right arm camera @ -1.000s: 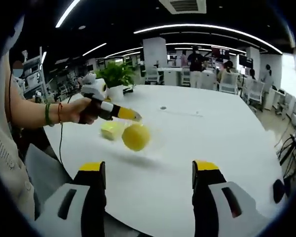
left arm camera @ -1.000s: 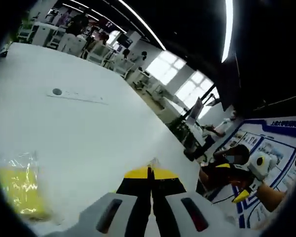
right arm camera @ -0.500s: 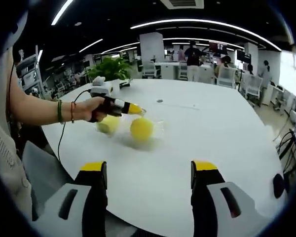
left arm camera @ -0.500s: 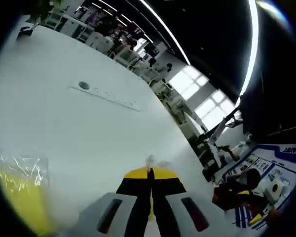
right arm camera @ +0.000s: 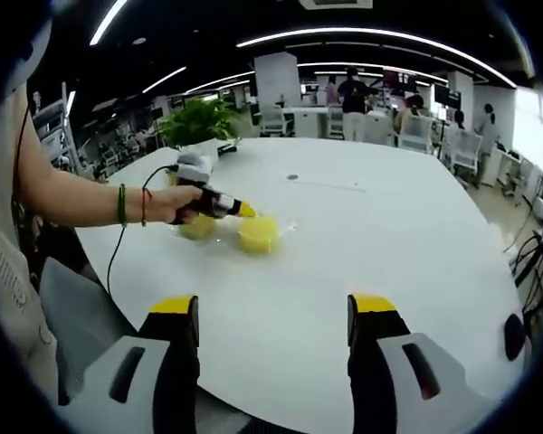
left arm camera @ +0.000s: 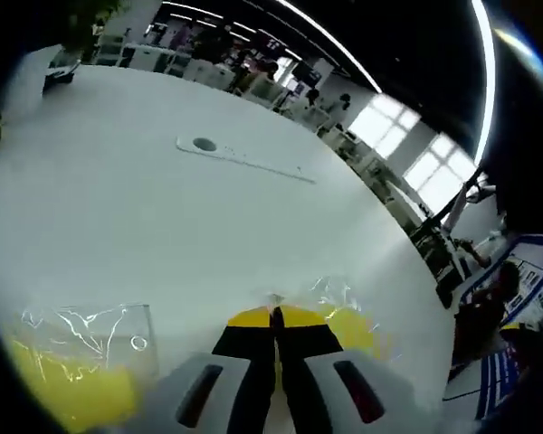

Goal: Compare the silicone blocks by pressing each to a similar depth, holding the contact briefly, and releasing to observe deformation and rebound differences across the visible hardness samples.

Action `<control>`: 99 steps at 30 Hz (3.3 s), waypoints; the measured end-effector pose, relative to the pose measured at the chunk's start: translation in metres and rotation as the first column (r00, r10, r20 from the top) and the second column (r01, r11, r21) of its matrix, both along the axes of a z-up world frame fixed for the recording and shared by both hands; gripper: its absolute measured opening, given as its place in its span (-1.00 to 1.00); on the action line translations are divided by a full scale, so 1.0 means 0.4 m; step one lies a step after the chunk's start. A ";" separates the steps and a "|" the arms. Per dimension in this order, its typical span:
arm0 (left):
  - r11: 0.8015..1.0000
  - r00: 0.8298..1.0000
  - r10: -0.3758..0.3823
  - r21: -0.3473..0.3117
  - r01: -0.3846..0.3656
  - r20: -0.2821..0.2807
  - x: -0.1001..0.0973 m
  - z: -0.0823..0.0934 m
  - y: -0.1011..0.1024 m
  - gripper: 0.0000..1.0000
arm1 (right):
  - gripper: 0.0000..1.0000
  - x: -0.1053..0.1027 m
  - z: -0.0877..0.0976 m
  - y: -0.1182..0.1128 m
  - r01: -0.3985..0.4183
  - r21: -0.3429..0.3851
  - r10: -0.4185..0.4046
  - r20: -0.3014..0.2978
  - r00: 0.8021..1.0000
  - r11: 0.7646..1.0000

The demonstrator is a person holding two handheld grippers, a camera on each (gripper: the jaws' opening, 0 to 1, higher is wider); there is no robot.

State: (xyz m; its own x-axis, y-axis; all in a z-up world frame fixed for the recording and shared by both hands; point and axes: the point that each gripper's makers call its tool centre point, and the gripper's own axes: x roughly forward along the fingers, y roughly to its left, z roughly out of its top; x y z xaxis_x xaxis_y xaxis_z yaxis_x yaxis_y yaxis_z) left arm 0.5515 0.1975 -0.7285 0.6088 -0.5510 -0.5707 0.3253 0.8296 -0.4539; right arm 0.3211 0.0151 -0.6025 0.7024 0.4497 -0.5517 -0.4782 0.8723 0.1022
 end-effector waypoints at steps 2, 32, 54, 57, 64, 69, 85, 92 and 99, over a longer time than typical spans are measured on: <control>1.000 1.000 -0.014 0.019 0.013 0.009 -0.001 0.001 -0.003 -1.00 | 0.20 -0.001 -0.003 0.001 -0.004 -0.004 0.004 -0.005 1.000 1.000; 0.813 0.904 -0.353 0.556 0.170 0.240 -0.096 0.129 0.101 -0.42 | 0.18 -0.006 0.016 0.088 -0.093 0.001 0.093 0.023 0.995 0.996; 0.642 0.738 -0.578 0.753 0.148 0.348 -0.435 0.348 0.189 -0.19 | 0.17 -0.021 0.091 0.192 -0.169 0.058 0.161 0.123 0.979 0.984; 0.680 0.767 -0.526 0.723 0.122 0.366 -0.475 0.358 0.228 -0.15 | 0.20 -0.034 0.092 0.199 -0.176 0.067 0.167 0.124 0.978 0.982; 0.734 0.836 -0.411 0.676 0.066 0.364 -0.569 0.370 0.366 0.07 | 0.32 -0.072 0.087 0.177 -0.177 0.054 0.171 0.100 0.980 0.983; 0.868 0.874 -0.255 0.496 0.019 0.413 -0.620 0.376 0.414 0.38 | 0.53 -0.083 0.086 0.171 -0.155 0.106 0.140 0.141 0.980 0.982; 0.981 0.851 0.142 0.044 -0.190 0.506 -0.721 0.448 0.506 0.77 | 0.76 -0.156 0.134 0.211 -0.098 0.291 0.052 0.163 0.985 0.952; 0.981 0.853 0.178 -0.023 -0.192 0.490 -0.732 0.458 0.506 0.86 | 0.81 -0.166 0.156 0.242 -0.079 0.348 0.026 0.156 0.987 0.934; 0.974 0.851 0.223 -0.070 -0.216 0.476 -0.751 0.467 0.472 0.82 | 0.76 -0.168 0.188 0.231 -0.097 0.397 0.005 0.226 0.974 0.913</control>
